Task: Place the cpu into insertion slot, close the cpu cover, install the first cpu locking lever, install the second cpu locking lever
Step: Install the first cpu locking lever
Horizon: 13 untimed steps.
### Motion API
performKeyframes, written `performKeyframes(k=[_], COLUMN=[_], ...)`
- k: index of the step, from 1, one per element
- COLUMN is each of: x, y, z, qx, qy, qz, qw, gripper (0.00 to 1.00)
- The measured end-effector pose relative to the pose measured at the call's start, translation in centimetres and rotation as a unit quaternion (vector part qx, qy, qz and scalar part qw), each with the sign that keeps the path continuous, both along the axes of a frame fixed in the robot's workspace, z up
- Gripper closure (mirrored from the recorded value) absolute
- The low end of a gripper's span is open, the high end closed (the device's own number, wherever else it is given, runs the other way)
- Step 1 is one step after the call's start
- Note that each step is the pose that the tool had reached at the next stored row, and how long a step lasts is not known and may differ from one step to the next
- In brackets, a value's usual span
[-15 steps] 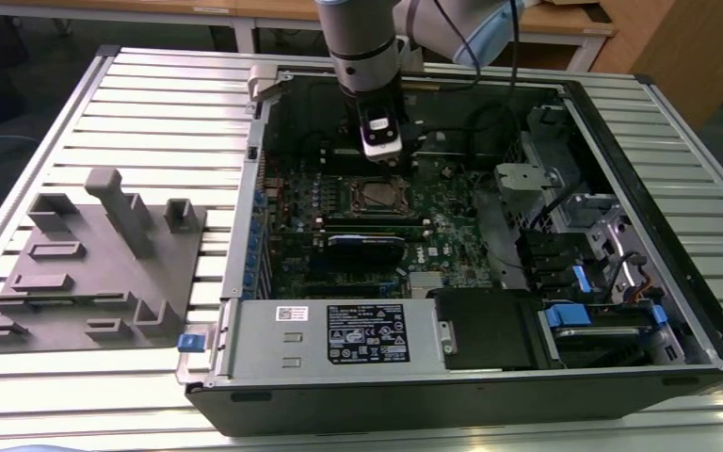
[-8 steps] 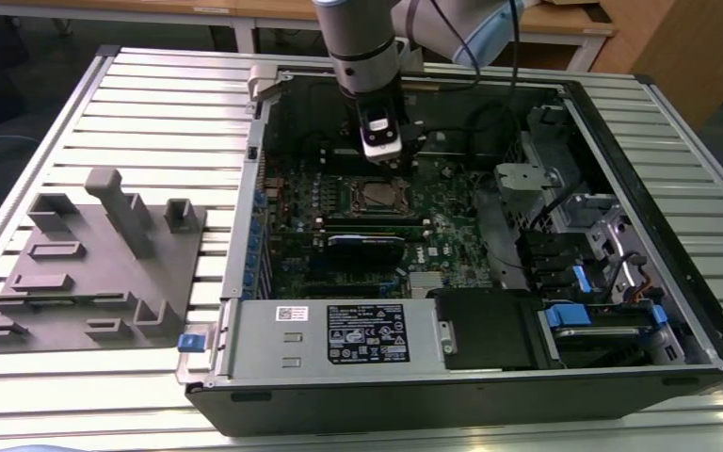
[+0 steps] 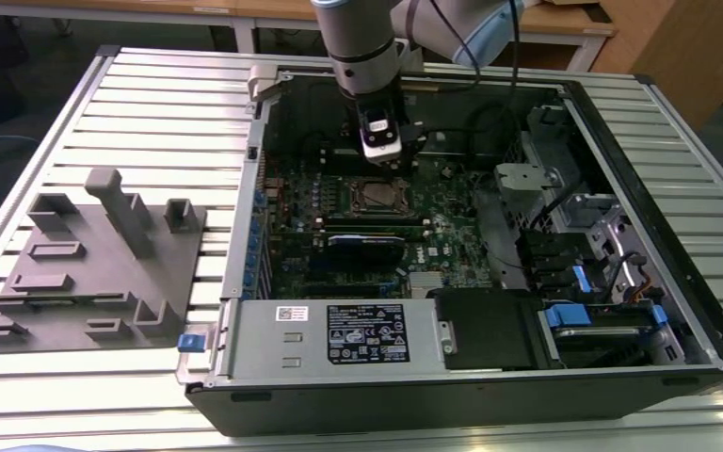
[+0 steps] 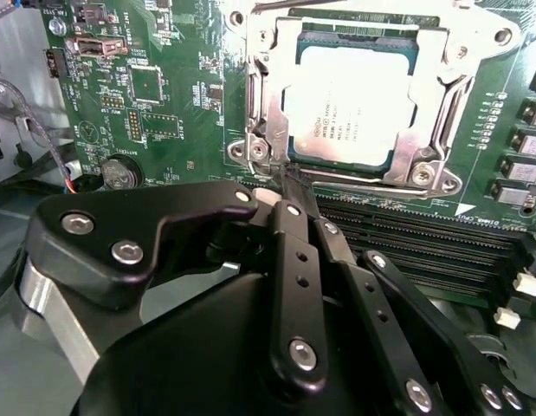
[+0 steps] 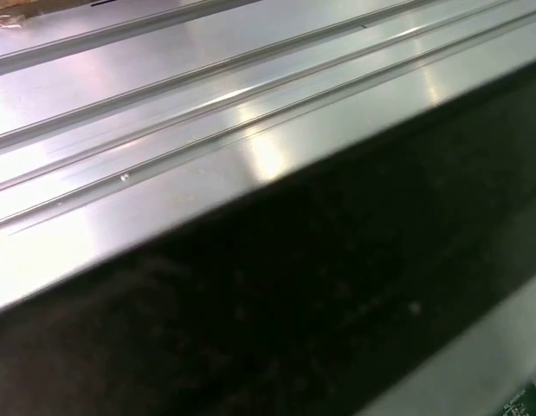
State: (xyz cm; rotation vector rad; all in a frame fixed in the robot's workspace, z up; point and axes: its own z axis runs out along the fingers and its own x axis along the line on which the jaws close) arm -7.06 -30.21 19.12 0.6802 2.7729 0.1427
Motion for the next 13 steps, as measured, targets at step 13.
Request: performKeyframes(k=[13], x=[0.0], y=[0.0], z=[0.65], qx=[0.0045], qy=[-0.0003], qz=[-0.001], qw=[1.0], gripper=[0.89])
